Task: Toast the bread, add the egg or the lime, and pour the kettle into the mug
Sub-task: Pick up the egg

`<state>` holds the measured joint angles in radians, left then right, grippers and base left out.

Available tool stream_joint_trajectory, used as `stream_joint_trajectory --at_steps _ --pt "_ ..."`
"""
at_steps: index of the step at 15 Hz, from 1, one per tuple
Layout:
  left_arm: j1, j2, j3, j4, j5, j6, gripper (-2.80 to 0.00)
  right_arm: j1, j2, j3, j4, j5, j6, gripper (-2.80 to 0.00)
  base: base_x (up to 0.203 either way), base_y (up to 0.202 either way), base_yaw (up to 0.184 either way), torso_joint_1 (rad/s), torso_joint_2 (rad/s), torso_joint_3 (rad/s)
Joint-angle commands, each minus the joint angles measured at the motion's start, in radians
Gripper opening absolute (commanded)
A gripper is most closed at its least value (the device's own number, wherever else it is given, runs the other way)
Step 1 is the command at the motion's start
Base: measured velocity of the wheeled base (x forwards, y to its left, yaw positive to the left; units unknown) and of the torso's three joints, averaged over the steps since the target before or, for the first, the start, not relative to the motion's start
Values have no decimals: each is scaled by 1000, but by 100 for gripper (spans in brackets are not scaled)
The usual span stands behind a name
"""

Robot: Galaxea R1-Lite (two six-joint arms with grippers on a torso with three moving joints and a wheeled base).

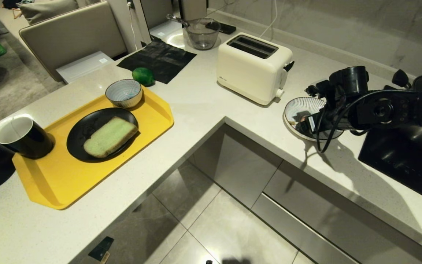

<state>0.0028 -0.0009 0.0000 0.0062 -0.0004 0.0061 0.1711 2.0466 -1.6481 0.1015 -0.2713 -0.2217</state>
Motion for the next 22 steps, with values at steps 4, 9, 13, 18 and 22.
stream_joint_trajectory --at_steps 4,9,13,18,22 --pt "0 1 0 0 0 0 -280 -1 3 7 1 -2 -1 -280 0 0 0 0 0 0" --pt "0 1 0 0 0 0 -280 -5 3 6 0 -2 -1 -280 0 0 0 0 0 0" --pt "0 1 0 0 -1 0 -280 -10 1 -3 -2 0 -2 -280 0 0 0 0 0 0" --pt "0 1 0 0 -1 0 -280 -7 -6 -36 -3 4 -7 -280 0 0 0 0 0 0" --pt "-1 1 0 0 0 0 -280 -3 -35 -49 -3 6 -8 -280 0 0 0 0 0 0"
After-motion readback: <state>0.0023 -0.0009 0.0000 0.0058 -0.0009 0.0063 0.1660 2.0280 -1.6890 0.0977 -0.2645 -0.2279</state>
